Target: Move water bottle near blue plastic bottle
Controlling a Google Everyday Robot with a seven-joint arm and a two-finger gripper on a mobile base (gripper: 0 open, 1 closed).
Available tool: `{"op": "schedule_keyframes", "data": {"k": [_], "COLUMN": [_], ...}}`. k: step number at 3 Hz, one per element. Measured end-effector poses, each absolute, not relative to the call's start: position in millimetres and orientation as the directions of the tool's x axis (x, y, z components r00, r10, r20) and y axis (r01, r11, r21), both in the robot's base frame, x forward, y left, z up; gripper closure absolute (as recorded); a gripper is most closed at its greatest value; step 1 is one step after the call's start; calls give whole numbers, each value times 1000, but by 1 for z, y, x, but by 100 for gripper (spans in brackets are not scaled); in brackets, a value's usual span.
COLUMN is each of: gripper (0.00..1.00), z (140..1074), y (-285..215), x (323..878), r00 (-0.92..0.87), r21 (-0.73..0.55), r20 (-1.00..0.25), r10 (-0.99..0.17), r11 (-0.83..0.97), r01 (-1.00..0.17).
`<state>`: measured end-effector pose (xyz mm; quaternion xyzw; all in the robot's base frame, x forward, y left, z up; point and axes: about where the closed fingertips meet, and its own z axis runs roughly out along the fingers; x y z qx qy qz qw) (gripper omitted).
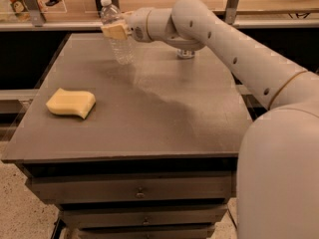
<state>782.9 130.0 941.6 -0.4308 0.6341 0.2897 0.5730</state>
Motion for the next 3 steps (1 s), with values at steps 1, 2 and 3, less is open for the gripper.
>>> {"op": "schedule_keyframes", "data": {"k": [1,2,3], "gripper": [100,100,100], "z": [939,935,932], "y": [87,45,6], "x": [775,769,762], "r00": [3,-28,-53], "r21": [-121,-116,-114], "r20": [-973,-969,-966], "r10": [-232,-247,-252], "r11": [499,549,602], "r01": [-858,-828,-791]}}
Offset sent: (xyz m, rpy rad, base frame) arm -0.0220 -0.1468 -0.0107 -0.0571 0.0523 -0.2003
